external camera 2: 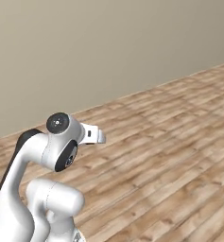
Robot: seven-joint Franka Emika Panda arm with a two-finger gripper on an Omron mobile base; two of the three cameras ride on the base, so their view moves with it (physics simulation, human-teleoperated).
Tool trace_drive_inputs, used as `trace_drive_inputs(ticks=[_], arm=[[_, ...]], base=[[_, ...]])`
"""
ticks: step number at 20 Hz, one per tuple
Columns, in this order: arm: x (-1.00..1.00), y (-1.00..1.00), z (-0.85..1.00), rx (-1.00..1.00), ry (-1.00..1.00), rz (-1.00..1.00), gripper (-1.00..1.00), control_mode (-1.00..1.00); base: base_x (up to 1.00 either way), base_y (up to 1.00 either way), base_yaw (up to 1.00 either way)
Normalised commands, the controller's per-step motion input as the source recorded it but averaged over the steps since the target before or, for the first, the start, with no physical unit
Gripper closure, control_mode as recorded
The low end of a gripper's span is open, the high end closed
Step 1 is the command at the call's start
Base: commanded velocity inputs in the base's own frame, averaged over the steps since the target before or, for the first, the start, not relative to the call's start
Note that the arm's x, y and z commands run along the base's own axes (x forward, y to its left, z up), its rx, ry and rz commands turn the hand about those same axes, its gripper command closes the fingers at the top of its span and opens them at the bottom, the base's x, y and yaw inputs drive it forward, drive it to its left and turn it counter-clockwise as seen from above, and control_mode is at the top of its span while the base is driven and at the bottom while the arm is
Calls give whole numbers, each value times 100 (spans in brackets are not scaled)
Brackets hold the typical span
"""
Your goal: Place the large bottle from the dining counter next to the other large bottle outside the sink, and place the small bottle from the dining counter next to the other small bottle inside the sink.
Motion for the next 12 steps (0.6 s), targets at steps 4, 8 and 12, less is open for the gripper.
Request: trace_drive_inputs(ticks=[4,8,12], arm=[[0,0,0,0,0,0,-100,100],[0,0,0,0,0,0,-100,100],[0,0,0,0,0,0,-100,100]], base=[[100,-10,-45],[100,-6,-43],[100,0,-42]])
